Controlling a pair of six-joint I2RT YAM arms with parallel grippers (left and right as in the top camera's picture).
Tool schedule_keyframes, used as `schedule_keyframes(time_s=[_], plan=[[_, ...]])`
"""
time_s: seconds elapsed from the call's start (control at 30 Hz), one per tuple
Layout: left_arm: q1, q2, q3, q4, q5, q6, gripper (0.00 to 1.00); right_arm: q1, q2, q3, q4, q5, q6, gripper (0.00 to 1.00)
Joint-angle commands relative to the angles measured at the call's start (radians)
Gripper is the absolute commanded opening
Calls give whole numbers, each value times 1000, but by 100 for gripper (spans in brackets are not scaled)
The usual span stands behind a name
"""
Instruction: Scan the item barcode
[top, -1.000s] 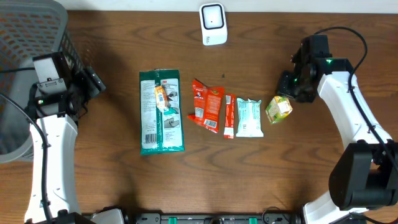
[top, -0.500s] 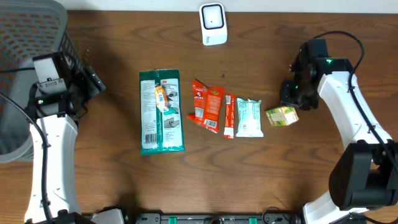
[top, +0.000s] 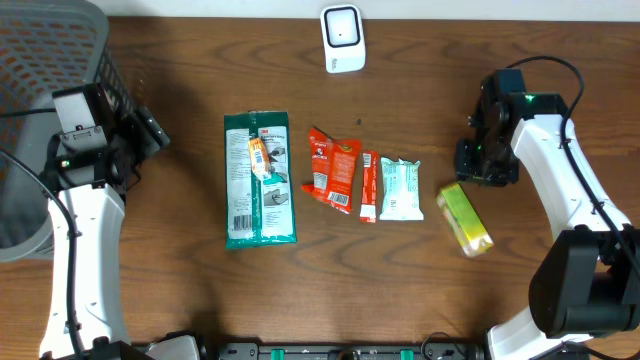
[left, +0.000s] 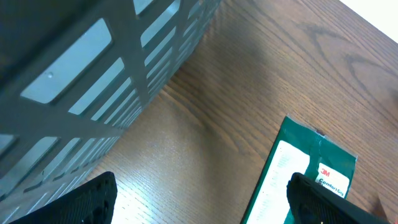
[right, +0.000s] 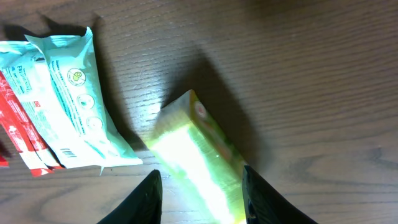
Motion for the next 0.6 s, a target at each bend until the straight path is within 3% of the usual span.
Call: schedule_keyframes(time_s=[0.0, 0.17, 0.33, 0.57], plan=[[9, -16, 14, 1, -16, -6, 88, 5, -23, 26, 4, 17, -14, 39], [9, -16, 14, 1, -16, -6, 88, 4, -44, 69, -16, 16, -32, 41], [9, -16, 14, 1, -16, -6, 88, 5, -61, 105, -71, 16, -96, 55], [9, -16, 14, 1, -16, -6, 88, 11, -61, 20, -174, 15, -263, 55]])
